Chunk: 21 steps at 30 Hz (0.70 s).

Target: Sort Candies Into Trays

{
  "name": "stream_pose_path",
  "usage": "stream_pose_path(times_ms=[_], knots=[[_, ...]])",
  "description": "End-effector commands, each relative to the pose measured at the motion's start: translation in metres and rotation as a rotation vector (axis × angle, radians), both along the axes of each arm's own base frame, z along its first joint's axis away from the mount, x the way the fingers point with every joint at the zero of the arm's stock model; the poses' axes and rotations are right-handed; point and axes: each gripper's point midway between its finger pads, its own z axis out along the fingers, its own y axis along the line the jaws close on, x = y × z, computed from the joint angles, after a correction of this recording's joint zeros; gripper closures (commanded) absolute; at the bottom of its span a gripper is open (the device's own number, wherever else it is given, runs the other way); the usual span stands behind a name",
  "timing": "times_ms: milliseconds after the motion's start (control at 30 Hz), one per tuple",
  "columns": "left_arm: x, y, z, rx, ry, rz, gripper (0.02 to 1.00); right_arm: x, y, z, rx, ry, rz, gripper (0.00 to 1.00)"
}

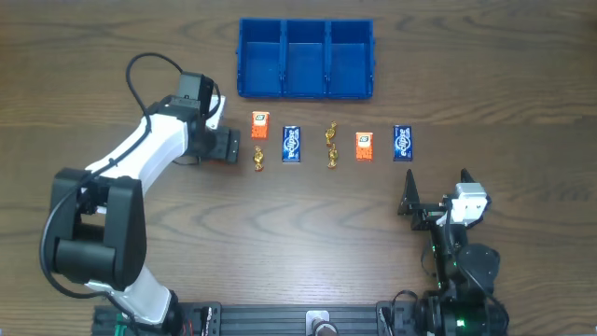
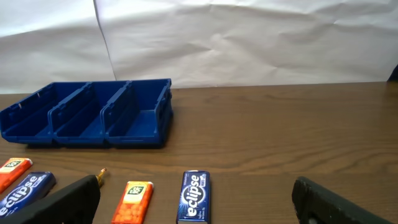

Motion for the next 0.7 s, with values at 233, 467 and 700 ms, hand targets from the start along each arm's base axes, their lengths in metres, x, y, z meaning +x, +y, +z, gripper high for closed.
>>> stream_pose_path(times_ms=[233, 467, 700], knots=[[0.0072, -0.0023, -0.0067, 0.052, -0.013, -0.027, 0.187, -0.0002, 0.0007, -0.0011, -0.012, -0.001, 0.004, 0.003], [0.0060, -0.0021, -0.0133, 0.052, 0.004, -0.019, 0.246, -0.0002, 0.0007, -0.0011, -0.012, -0.001, 0.004, 0.003], [0.0068, -0.0022, -0.0148, 0.048, 0.004, -0.002, 0.347, -0.0002, 0.0007, -0.0011, -0.012, -0.001, 0.004, 0.003]])
